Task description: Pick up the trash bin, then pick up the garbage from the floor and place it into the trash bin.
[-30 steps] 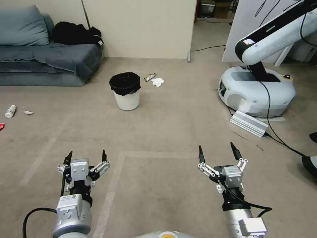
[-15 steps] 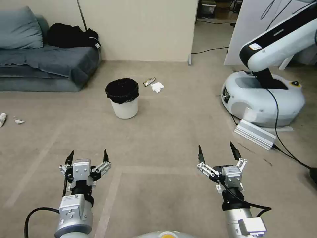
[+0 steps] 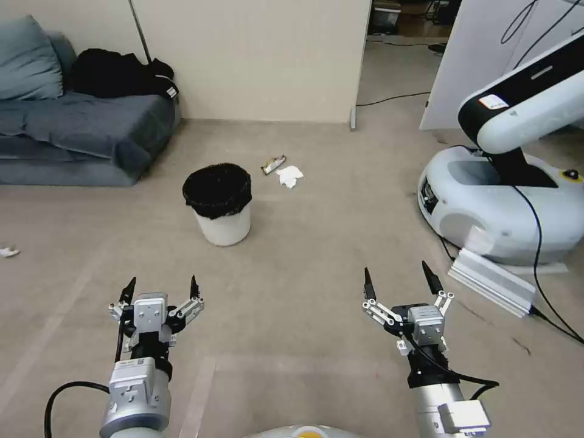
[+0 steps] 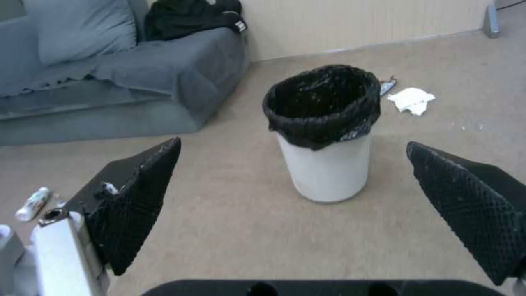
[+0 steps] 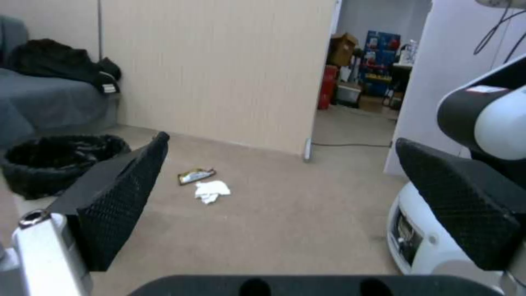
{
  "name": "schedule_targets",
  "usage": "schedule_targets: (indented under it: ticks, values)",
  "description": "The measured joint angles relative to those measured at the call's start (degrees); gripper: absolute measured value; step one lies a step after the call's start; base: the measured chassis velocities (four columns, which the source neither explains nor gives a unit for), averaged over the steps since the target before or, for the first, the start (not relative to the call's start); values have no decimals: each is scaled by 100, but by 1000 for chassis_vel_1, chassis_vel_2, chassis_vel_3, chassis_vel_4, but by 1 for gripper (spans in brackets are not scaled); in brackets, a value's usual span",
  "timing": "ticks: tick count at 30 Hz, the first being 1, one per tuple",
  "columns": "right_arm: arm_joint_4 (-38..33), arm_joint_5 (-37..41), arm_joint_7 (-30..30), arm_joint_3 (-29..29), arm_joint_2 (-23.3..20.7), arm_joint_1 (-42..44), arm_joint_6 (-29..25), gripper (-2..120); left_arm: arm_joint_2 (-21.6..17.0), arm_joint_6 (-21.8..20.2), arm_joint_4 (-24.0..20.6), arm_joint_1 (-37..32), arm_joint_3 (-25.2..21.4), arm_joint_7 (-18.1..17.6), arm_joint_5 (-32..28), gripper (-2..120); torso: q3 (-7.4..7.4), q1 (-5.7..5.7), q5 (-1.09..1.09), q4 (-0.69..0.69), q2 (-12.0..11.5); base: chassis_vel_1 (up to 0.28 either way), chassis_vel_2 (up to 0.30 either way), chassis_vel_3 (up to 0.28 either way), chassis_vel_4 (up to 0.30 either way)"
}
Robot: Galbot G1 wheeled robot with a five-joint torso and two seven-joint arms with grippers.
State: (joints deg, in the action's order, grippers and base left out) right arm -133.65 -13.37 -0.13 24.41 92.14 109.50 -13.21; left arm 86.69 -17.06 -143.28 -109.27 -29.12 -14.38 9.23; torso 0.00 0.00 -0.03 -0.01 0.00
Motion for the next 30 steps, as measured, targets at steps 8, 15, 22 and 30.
schedule_targets:
  ticks: [8,15,22,30]
  values:
    - [-6,6,0,-10,0,1,-8,100,-3,-2,4,-1,-7,-2,-1,100,0,0,-1,1,0,-232,227,223,-236]
    - [-8,7,-12,19,0,3,-20,100,-2,-9,4,-4,-42,-4,-9,100,0,0,3,2,0,-196,192,197,-202]
    - [-8,6,-15,34,0,5,-41,100,2,-10,4,-4,-41,-4,-11,100,0,0,2,1,0,-199,189,193,-198]
    - [-9,-5,-35,43,0,6,-60,100,6,-12,4,-4,-43,-10,-19,100,0,0,5,1,0,-193,205,207,-192]
